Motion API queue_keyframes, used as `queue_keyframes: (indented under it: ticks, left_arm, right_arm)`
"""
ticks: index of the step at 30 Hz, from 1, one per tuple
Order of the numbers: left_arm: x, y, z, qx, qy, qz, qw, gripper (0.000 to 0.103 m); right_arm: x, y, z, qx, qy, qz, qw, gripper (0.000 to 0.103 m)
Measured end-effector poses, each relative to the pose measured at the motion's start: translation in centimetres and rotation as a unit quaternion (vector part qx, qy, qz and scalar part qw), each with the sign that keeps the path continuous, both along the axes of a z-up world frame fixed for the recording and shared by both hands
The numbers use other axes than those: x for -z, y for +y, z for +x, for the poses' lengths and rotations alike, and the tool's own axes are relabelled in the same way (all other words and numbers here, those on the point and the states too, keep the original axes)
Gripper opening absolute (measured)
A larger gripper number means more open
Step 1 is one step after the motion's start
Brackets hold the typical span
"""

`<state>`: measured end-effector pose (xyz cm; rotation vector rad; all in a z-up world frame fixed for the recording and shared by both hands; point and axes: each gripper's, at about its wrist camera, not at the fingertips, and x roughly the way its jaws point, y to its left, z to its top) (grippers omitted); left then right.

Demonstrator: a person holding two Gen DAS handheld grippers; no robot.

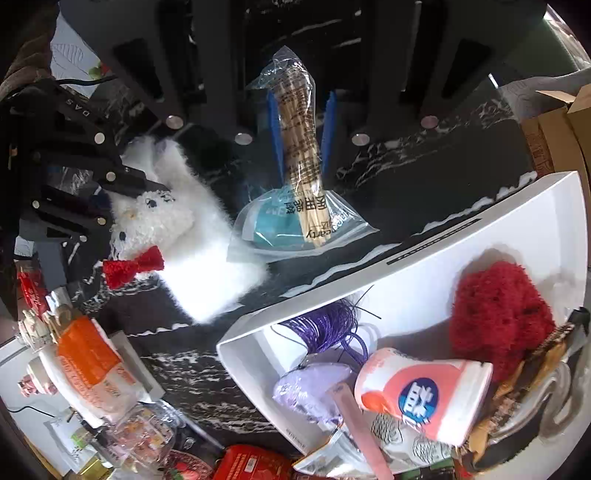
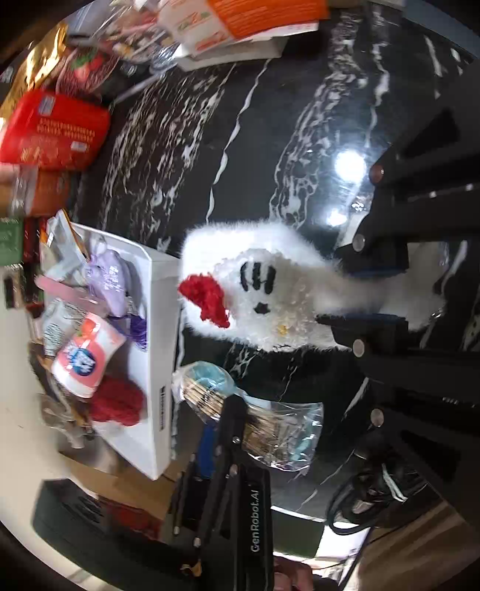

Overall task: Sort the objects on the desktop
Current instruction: 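Grasp the cotton-swab pack with the left tool while the right tool grasps the plush cat, then lift and carry the swab pack and plush cat over the tray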

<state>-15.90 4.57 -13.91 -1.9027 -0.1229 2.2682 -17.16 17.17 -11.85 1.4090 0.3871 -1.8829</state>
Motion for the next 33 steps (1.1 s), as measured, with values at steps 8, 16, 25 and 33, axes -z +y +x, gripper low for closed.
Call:
queue_keyframes:
  ticks: [8, 16, 25, 33]
  left_arm:
    - [-2.9, -1.1, 1.7, 0.004, 0.009, 0.002, 0.9999, 0.017]
    - [-5.0, -1.9, 3.0, 0.008, 0.018, 0.000, 0.9998, 0.017]
    - [-8.8, -2.7, 4.6, 0.026, 0.037, -0.005, 0.9990, 0.017]
    - [-11.2, -3.7, 6.3, 0.044, 0.043, -0.006, 0.9981, 0.017]
  right_arm:
    - [-1.9, 0.2, 3.3, 0.053, -0.020, -0.037, 0.998, 0.013]
    - [-4.6, 0.3, 5.7, 0.075, -0.021, -0.051, 0.996, 0.013]
    - [-9.0, -0.5, 8.4, 0.087, 0.000, -0.071, 0.994, 0.013]
    - [-11.5, -1.8, 10.8, 0.089, 0.003, -0.078, 0.993, 0.013]
